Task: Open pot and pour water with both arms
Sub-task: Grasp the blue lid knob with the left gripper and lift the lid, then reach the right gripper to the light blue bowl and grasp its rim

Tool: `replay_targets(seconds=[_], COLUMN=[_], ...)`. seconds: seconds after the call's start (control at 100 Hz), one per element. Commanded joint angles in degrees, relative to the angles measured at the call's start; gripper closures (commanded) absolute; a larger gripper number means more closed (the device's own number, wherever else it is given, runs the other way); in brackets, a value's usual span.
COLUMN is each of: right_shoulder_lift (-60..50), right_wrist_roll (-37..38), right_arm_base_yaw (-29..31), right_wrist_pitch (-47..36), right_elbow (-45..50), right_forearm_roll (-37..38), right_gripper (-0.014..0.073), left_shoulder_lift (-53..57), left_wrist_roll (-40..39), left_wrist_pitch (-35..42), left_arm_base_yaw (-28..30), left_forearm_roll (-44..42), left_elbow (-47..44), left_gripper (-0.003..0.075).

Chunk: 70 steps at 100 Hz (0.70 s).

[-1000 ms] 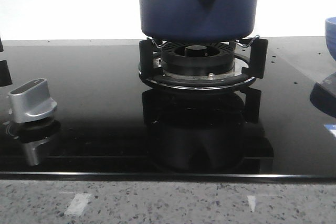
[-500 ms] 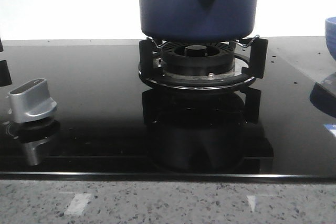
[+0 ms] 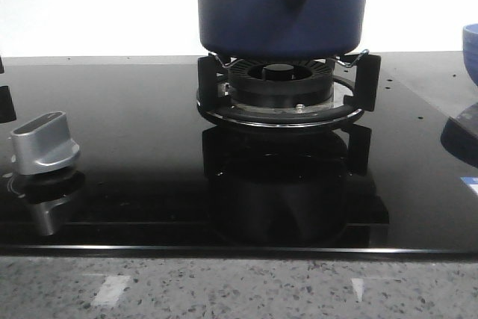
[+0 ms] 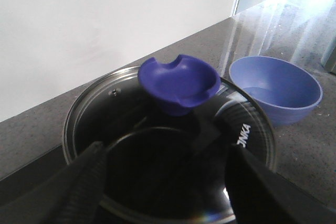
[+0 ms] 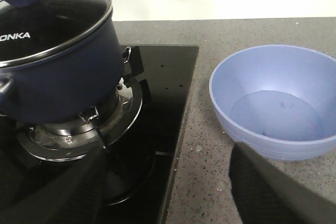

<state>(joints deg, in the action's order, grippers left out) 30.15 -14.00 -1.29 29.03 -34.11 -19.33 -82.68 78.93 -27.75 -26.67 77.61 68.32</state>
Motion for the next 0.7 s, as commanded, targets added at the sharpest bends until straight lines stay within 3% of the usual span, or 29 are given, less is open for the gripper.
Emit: replay_targets(seconds=[0.0,0.24,0.31,0.42,0.69], right_shoulder_lift=[0.6,0.6,0.6,0.6,0.6], right_wrist_roll=[-0.8,-0.8,-0.8,-0.8,-0.8], right_arm_base_yaw=[0.0,0.0,0.0,0.0,0.0], right_wrist_pitch=[-3.5,-1.9,-1.6,-1.4,-1.4], right_elbow=[-2.1,-2.1,-2.1,-2.1,-2.1], right_forearm_roll=[0.2,0.4,0.5,0.5,0.5], right_gripper=[0.0138,0.0138,0.0138,0.0138,0.0138], left_shoulder_lift=[-1.8,-7.2,-7.6,-7.7,-9.8], left_wrist_roll=[0.4,0.4,0.4,0.5,0.5], left_wrist_pitch=[-2.1,-5.1,-6.3,-6.4,-6.9], left_arm_base_yaw=[-0.6,-0.6,-0.6,-0.7,-1.7], left_forearm_roll=[2.8,3.2,3.2,3.2,3.3], left_elbow=[6.0,13.5,14.6,14.9,15.1], left_gripper=[0.0287,0.0285,0.0253,0.0199,0.0196])
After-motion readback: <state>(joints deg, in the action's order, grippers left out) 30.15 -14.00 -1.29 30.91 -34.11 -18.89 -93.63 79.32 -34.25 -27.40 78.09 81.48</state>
